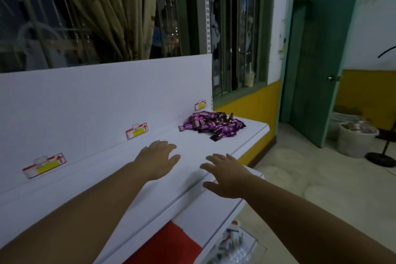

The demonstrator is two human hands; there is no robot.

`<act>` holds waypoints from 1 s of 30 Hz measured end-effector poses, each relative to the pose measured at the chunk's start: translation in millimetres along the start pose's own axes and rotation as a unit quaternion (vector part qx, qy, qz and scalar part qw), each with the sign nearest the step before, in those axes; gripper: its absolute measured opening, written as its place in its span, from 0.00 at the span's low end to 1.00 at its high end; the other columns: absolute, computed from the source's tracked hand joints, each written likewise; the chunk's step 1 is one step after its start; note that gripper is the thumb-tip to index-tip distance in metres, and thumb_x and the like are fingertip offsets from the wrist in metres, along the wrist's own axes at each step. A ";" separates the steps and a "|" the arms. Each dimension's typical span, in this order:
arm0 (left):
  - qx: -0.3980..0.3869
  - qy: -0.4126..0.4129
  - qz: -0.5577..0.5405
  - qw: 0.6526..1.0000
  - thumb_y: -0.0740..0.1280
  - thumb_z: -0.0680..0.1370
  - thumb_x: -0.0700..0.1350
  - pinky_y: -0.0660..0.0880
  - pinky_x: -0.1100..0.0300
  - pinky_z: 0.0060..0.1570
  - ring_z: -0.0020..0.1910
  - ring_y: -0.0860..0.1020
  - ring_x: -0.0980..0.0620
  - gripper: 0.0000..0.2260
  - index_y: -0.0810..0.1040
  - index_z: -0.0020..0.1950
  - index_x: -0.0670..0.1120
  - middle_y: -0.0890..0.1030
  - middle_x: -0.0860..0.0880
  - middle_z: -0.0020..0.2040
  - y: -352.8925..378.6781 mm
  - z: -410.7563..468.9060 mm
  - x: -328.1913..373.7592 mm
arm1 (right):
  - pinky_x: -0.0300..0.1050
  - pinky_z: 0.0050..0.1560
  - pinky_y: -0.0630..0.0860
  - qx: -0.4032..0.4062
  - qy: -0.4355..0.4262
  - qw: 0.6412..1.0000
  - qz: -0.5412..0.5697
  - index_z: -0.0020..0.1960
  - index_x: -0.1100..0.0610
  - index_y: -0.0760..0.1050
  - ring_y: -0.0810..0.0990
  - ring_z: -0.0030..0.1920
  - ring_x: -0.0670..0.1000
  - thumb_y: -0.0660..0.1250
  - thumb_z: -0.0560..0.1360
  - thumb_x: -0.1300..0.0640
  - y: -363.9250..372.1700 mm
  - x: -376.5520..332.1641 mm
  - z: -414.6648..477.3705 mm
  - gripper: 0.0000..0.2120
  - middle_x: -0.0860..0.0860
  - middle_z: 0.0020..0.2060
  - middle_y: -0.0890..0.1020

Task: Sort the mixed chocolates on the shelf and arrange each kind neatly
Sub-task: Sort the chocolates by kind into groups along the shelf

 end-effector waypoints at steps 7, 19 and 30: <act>0.022 0.034 -0.039 0.998 0.52 0.80 0.58 0.58 0.51 0.70 0.73 0.58 0.49 0.23 0.62 0.73 0.51 0.61 0.50 0.74 -1.1 109.8 17.8 | 0.54 0.73 0.48 -0.019 0.016 0.999 -0.029 0.74 0.51 0.57 0.52 0.75 0.54 0.56 0.78 0.40 0.2 80.1 46.0 0.29 0.54 0.75 0.56; -0.007 0.032 -0.066 0.997 0.56 0.77 0.58 0.71 0.48 0.58 0.58 0.72 0.47 0.16 0.72 0.59 0.51 0.74 0.48 0.61 32.5 263.2 53.8 | 0.52 0.73 0.52 -0.012 0.018 0.999 -0.026 0.74 0.51 0.58 0.54 0.75 0.54 0.56 0.78 0.41 9.5 191.5 116.9 0.27 0.53 0.75 0.57; 0.018 -0.107 -0.044 0.993 0.61 0.78 0.51 0.69 0.56 0.58 0.60 0.73 0.46 0.16 0.72 0.63 0.47 0.75 0.45 0.61 19.5 306.7 39.5 | 0.47 0.71 0.55 0.032 -0.114 0.993 0.009 0.73 0.50 0.59 0.58 0.73 0.51 0.56 0.79 0.43 1.1 295.8 177.5 0.25 0.49 0.73 0.61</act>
Point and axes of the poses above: each hand's wrist, its own z-axis towards the middle knuckle, its own y-axis out of the palm, x = y × z, the point moved 3 cm from there along z, towards the middle knuckle
